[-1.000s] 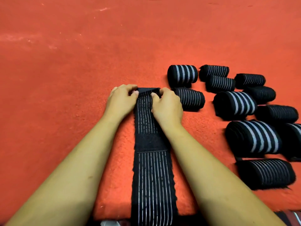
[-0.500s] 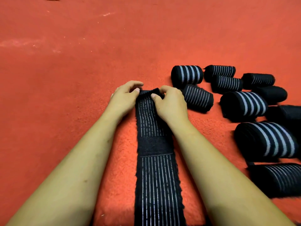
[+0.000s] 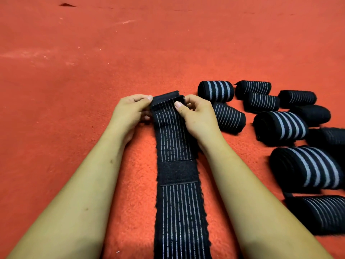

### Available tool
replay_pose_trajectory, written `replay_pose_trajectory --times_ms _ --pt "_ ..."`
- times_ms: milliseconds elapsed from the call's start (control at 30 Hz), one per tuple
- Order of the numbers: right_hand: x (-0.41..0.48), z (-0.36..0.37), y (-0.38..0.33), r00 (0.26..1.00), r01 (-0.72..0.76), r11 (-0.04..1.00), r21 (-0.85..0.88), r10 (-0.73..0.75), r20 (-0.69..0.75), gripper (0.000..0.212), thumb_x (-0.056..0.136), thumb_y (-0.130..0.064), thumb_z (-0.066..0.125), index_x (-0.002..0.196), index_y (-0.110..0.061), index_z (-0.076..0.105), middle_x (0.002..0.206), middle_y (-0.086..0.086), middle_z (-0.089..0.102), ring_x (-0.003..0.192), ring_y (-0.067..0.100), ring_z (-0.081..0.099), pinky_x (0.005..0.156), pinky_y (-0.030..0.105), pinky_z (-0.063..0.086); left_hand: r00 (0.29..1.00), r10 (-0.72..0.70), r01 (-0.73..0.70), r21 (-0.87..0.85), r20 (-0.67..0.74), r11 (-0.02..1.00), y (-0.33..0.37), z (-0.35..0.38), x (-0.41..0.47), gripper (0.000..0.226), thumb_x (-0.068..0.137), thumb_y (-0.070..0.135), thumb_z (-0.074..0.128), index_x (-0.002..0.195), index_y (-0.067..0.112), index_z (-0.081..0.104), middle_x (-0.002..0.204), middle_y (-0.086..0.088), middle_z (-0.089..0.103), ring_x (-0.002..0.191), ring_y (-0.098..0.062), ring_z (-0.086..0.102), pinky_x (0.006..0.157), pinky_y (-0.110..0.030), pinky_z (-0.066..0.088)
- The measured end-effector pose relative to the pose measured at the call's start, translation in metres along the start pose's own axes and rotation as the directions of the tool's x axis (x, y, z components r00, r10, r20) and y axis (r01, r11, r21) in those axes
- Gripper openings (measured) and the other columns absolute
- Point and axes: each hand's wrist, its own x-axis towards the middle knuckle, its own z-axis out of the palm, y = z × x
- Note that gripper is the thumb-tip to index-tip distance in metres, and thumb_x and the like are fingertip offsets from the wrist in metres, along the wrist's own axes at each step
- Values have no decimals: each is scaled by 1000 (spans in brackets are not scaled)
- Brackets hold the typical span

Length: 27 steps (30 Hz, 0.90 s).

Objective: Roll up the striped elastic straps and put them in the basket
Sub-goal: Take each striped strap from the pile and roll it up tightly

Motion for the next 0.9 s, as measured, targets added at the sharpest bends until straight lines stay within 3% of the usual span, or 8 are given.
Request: replay_pose_trajectory --times_ms 67,133,300,433,633,767,900 --pt "1 -1 -3 1000 9 1000 19 -9 -11 15 84 -39 64 80 -26 67 87 5 66 75 19 62 75 41 53 999 22 -23 -29 -44 999 1 0 -1 14 97 12 59 86 12 67 64 0 62 51 -7 51 47 -17 40" --pt "1 -4 -6 1000 20 997 71 -20 1 15 86 -40 64 83 -26 68 91 7 68 79 21 65 76 38 54 999 35 -36 -60 -8 998 4 3 -5 10 95 10 62 88 10 69 58 4 62 48 -4 52 46 -16 41" --pt "-3 -6 -7 1000 7 989 147 -2 -29 19 95 -28 63 85 -13 69 84 4 72 81 22 68 82 44 56 993 53 -36 -153 106 988 9 7 -8 15 95 11 62 86 12 74 68 1 64 61 -11 43 54 -18 45" --pt "-3 -2 -7 998 -29 983 181 40 -57 25 94 -30 65 74 -15 67 74 1 67 72 14 60 78 48 54 989 81 -56 -195 123 979 10 6 -9 20 99 17 56 86 14 71 74 2 71 61 -10 59 59 -22 51" --pt "-2 0 -6 991 -46 976 213 71 -112 18 89 -32 69 76 -19 71 80 -6 73 79 13 68 82 41 57 978 135 -107 -172 158 979 11 5 -11 21 101 19 53 90 14 71 78 -1 70 67 -13 58 58 -20 49" --pt "-2 -2 -7 987 -4 983 186 33 -155 27 90 -30 69 66 -19 62 67 -1 63 66 12 56 71 42 53 960 172 -153 -98 220 983 9 6 -13 13 94 23 64 98 15 73 88 -3 72 74 -15 63 63 -22 51" --pt "-1 -1 -6 989 -36 974 225 66 -129 18 85 -30 73 91 -19 59 84 5 67 81 21 66 84 50 56 952 231 -235 1 199 972 8 6 -14 6 96 10 62 97 13 67 83 4 69 75 -8 63 64 -21 51"
